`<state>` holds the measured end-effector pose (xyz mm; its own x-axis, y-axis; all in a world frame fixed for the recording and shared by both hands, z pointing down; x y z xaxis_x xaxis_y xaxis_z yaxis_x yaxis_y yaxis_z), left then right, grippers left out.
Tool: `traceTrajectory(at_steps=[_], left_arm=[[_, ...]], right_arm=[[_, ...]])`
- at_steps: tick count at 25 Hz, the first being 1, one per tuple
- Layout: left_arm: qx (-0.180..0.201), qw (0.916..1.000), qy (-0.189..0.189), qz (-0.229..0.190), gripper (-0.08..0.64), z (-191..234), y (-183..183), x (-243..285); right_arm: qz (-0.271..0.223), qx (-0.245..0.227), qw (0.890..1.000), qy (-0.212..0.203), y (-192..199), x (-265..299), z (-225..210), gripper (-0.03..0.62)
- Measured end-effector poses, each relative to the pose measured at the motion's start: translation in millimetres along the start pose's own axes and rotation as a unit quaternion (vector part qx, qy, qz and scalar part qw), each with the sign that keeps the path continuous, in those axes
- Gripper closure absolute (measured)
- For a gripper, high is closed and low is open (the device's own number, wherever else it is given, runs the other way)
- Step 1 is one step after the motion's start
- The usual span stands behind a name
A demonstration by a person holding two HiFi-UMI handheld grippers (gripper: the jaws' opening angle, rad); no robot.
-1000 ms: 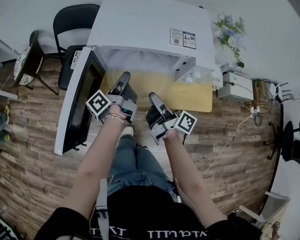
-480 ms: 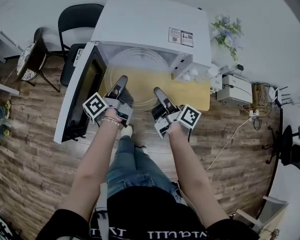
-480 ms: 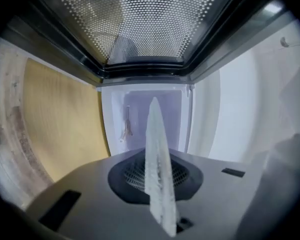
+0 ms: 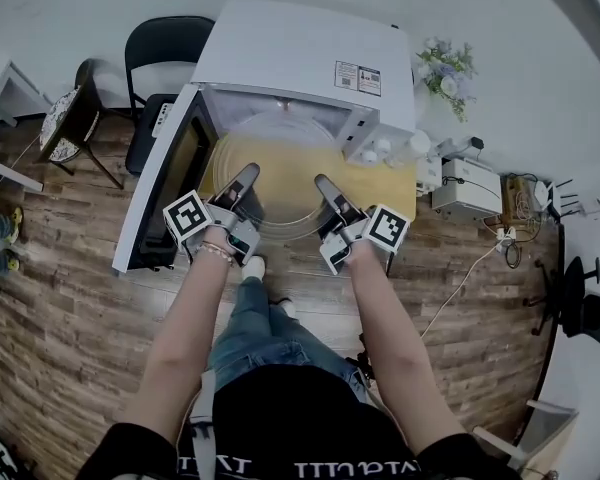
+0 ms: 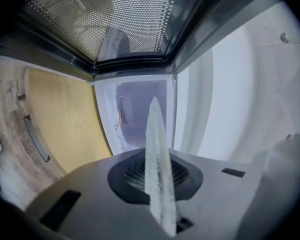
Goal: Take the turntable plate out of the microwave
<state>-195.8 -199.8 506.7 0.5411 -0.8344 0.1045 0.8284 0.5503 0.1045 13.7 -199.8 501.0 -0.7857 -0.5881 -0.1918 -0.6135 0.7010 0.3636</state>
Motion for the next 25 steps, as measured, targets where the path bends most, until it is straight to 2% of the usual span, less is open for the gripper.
traceTrajectory(at_steps=[6, 21, 25], left_arm=[[0.027, 0.9992, 0.009, 0.029, 0.526, -13.6, 12.1, -9.1], [0.043, 0.9979, 0.038, 0.03, 0.526, -63.8, 33.3, -24.7], [0.059, 0.9963, 0.056, 0.029, 0.526, -88.1, 34.4, -25.9]], right_arm=[[0.034, -0.033, 0.999, -0.002, 9.3, 10.2, 16.6, 0.526], [0.035, -0.091, 0.995, -0.013, -1.0, -6.6, 75.4, 0.52], [0.025, -0.102, 0.994, -0.019, -6.5, -6.4, 95.6, 0.509]])
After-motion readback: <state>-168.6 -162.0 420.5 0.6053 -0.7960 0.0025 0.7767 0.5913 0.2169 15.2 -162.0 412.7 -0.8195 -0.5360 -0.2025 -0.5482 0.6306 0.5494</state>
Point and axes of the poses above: the fingertips, and each gripper's own axes: x forward along the fingers, z to its left, y out of its underside, the point moved 5 cm from there along -x, backward along the fingers, and after that the axes turned 11 degrees about -y, right-handed, at the moved point
